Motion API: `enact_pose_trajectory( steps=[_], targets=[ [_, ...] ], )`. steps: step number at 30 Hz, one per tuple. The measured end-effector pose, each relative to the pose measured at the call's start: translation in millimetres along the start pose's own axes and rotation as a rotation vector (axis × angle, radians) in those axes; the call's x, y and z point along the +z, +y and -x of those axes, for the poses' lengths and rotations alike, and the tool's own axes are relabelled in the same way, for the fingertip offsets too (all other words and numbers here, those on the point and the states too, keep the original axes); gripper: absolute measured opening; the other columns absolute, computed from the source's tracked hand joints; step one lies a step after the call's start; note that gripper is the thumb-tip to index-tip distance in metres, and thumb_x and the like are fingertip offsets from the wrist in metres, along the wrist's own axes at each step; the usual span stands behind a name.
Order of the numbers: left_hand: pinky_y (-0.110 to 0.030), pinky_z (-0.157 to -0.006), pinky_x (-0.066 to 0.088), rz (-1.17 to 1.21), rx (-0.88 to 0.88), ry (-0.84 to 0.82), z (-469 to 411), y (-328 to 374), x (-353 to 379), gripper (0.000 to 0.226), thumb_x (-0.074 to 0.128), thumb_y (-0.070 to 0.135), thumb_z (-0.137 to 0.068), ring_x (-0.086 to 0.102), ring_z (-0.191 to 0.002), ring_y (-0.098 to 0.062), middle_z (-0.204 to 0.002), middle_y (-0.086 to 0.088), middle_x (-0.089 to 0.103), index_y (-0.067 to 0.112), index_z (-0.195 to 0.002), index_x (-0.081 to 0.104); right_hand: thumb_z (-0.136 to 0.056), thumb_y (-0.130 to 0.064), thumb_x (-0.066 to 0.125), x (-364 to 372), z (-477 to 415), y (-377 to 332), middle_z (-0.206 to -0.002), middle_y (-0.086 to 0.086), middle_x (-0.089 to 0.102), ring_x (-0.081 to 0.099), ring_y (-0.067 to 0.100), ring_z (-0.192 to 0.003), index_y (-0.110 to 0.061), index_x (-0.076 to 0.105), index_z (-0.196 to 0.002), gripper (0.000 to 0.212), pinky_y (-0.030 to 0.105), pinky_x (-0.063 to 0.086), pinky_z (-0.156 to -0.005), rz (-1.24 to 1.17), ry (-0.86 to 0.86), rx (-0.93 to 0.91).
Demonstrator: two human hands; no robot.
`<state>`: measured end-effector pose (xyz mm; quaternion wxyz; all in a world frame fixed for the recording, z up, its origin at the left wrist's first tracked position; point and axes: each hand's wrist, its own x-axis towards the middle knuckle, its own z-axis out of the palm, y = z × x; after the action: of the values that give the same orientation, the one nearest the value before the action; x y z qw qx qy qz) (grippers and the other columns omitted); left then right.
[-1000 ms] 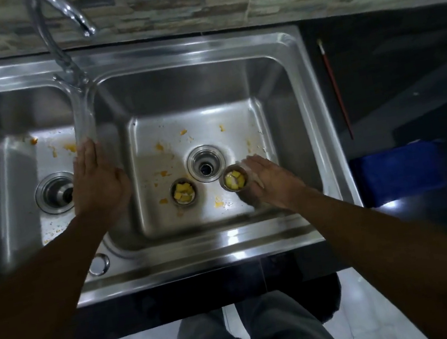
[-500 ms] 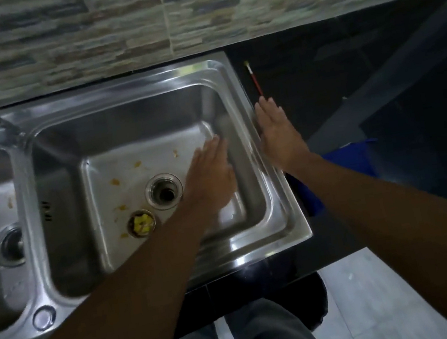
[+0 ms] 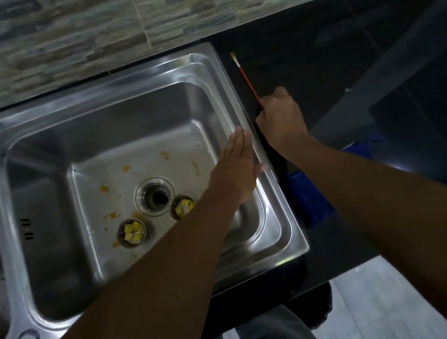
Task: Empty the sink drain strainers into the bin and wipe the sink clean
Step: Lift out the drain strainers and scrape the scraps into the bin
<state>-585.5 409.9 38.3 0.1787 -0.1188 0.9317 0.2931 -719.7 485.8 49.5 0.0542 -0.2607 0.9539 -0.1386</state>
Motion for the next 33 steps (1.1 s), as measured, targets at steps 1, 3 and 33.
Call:
enact_pose_trajectory(
  steps=[1,3,33],
  targets=[
    [-0.035,-0.126,-0.003,-0.004,-0.002,0.002,-0.3,-1.3,0.5,0.081,0.04,0.042,-0.106,-0.017,-0.156,-0.021,-0.168,-0.009,-0.02,0.008,-0.16,-0.011,-0.095,-0.009,0.058,-2.6,-3.3,-1.8,-0.115,0.018,0.056,0.062,0.03,-0.096,0.001,0.067,-0.108,0.019,0.038,0.056,-0.086,0.002,-0.019,0.025],
    [-0.037,-0.126,0.0,-0.037,-0.005,0.003,-1.9,-3.5,1.4,0.081,0.038,0.044,-0.106,-0.017,-0.156,-0.021,-0.168,-0.009,-0.02,0.009,-0.16,-0.011,-0.092,-0.01,0.063,-7.7,-10.0,-4.7,-0.114,0.018,0.059,0.064,0.033,-0.097,-0.001,0.066,-0.11,0.021,0.04,0.057,-0.086,0.001,-0.059,0.083],
    [-0.041,-0.127,0.016,0.175,-0.523,0.032,202.9,-244.7,27.3,0.069,0.048,0.029,-0.102,0.012,-0.157,-0.026,-0.169,-0.01,0.012,0.011,-0.161,0.016,-0.102,-0.036,0.055,44.5,116.8,-166.0,-0.087,-0.006,0.076,0.073,0.0,-0.08,-0.017,0.07,-0.098,0.025,0.02,0.059,-0.072,-0.738,-0.038,-0.172]
  ],
)
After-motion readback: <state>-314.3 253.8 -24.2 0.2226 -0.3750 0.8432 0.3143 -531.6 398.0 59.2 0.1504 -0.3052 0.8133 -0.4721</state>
